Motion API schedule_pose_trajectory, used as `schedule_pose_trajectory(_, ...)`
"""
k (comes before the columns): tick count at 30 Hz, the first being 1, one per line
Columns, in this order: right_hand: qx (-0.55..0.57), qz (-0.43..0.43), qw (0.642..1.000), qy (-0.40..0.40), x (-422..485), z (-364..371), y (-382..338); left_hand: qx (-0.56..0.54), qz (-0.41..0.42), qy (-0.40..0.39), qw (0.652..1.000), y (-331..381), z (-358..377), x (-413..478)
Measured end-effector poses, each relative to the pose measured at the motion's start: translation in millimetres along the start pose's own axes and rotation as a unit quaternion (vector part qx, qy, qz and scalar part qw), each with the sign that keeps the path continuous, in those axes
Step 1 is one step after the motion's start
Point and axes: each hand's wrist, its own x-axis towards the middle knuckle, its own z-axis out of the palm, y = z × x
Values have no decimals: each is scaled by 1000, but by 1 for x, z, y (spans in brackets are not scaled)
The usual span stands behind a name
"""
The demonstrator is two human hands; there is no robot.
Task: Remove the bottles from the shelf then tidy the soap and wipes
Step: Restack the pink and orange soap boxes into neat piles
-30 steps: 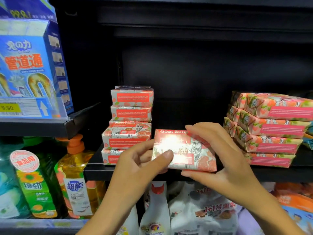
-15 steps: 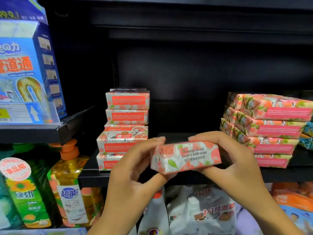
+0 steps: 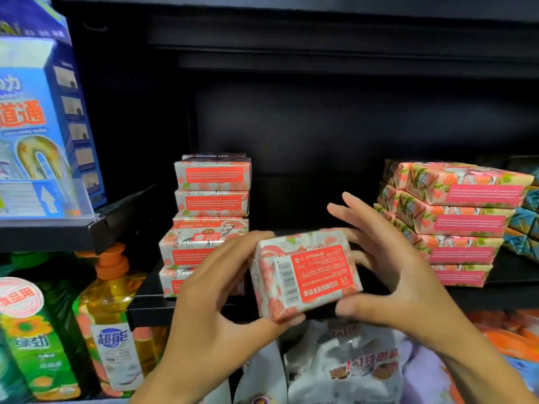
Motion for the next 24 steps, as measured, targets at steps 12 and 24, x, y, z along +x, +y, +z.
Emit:
schedule_pose_trajectory(12,-178,-83,978,64,0,-3,-12,70,16,-71,995,-10,3,-3)
schedule_pose_trajectory(24,-275,-193,938,85,-8,8,15,-92,-133,18,987,1,15,0)
